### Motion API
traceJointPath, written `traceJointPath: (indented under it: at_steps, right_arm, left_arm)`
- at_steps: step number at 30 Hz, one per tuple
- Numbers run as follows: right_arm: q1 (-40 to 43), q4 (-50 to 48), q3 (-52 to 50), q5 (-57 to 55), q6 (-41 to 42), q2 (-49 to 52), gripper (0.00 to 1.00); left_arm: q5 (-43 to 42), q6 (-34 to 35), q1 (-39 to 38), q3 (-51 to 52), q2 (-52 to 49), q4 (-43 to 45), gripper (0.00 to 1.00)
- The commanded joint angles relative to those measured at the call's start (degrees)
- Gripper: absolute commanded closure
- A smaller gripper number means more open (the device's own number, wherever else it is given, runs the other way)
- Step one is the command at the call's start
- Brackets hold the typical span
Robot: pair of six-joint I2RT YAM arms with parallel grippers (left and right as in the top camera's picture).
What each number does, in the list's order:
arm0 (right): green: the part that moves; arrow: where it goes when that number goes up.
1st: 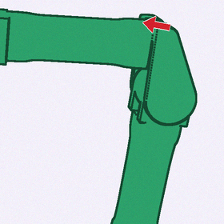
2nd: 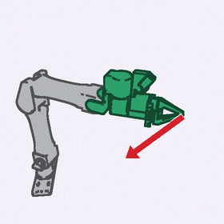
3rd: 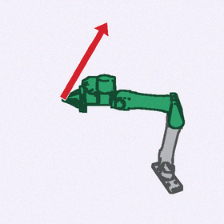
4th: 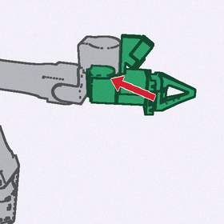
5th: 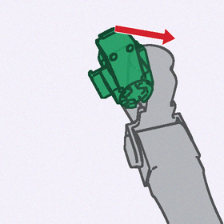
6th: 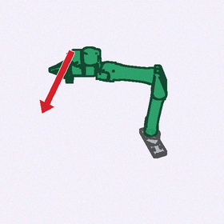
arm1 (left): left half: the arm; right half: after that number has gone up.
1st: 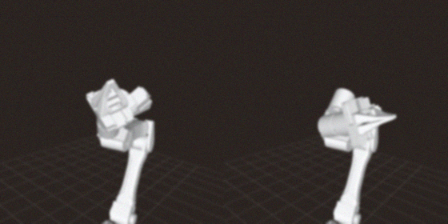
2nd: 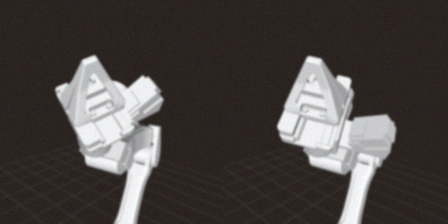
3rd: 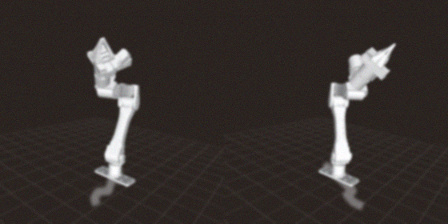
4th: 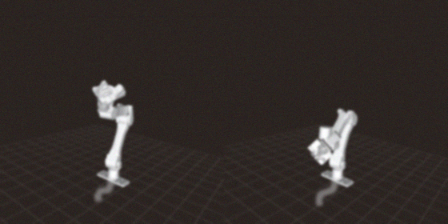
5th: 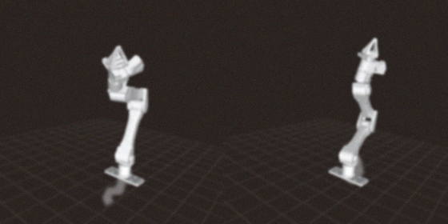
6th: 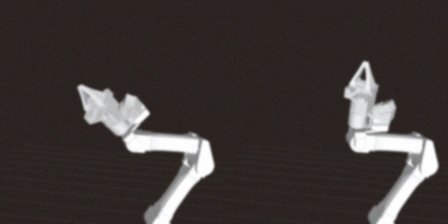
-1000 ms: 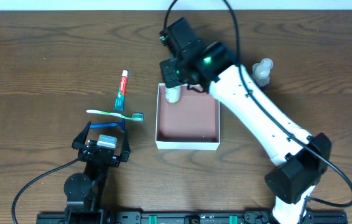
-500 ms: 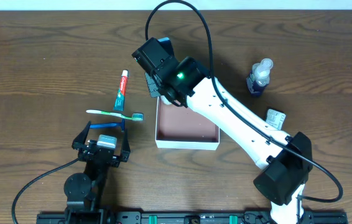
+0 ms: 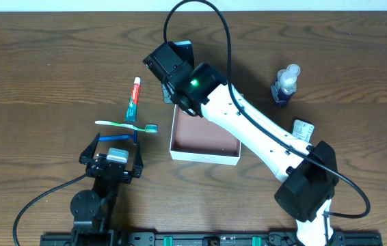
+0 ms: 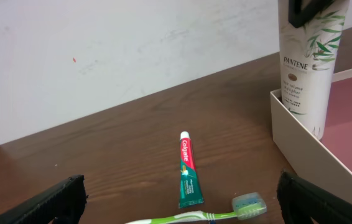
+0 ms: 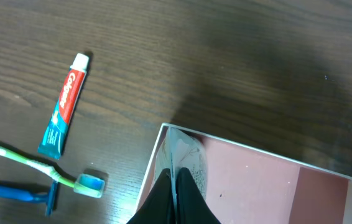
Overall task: Pack container
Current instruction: 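Lower the tube upright into the box's back-left corner and release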
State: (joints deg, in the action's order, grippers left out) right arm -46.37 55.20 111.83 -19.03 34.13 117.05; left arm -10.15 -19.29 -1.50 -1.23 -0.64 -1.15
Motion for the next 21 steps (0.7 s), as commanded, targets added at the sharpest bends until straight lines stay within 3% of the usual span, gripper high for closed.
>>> traceJointPath:
  at_steps: [1,2,3,14,21]
  right_arm:
    - [-0.2,-0.39,1.22,-1.75,1.18,1.46,0.83]
    - [-0.2,-0.37,1.22,-1.77,1.18,1.46,0.75]
    - [-0.2,-0.35,1.22,-1.75,1.16,1.46,0.75]
    - [-0.09,-0.02,1.22,-1.53,1.9,1.46,0.93]
    - [0.33,0.5,1.22,-1.53,2.89,1.46,0.93]
  left_arm:
    - [-0.81,0.52,0.31,1.01,0.04,-1.86,0.02]
    - [-0.81,0.52,0.31,1.01,0.04,-1.86,0.02]
    - [-0.81,0.52,0.31,1.01,0.04,-1.86,0.02]
    - [-0.81,0.52,0.31,1.01,0.04,-1.86,0.02]
    - [-0.81,0.52,0.31,1.01,0.04,-1.86,0.02]
